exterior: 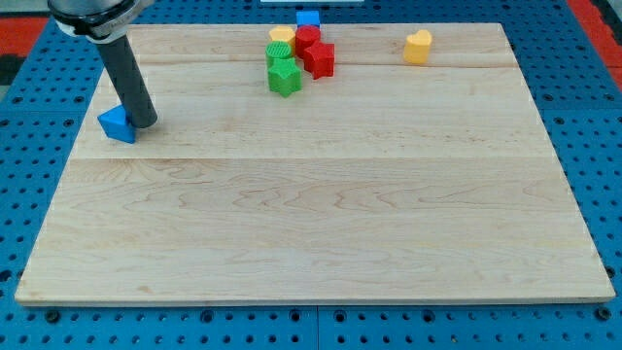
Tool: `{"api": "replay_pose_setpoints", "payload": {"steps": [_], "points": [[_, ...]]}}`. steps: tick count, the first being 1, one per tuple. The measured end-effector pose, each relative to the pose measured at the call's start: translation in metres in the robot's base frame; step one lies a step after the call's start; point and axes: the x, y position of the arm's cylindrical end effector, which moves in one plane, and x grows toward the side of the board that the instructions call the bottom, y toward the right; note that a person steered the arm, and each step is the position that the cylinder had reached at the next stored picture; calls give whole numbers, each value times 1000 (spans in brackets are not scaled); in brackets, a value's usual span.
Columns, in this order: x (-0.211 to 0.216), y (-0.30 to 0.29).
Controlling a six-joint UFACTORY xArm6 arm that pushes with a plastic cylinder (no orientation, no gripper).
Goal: Push yellow heart to the center of the board
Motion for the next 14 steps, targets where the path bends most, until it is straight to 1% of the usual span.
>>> {"api": "replay_pose_setpoints", "payload": {"steps": [1,2,3,4,5,6,7,8,9,11,13,14], "points": [[6,48],[2,137],[-12,220],[-32,305],[-70,371],[-109,402],[-159,397],[-188,378],[-163,378],[-143,396],[-140,348],[-126,333]]}}
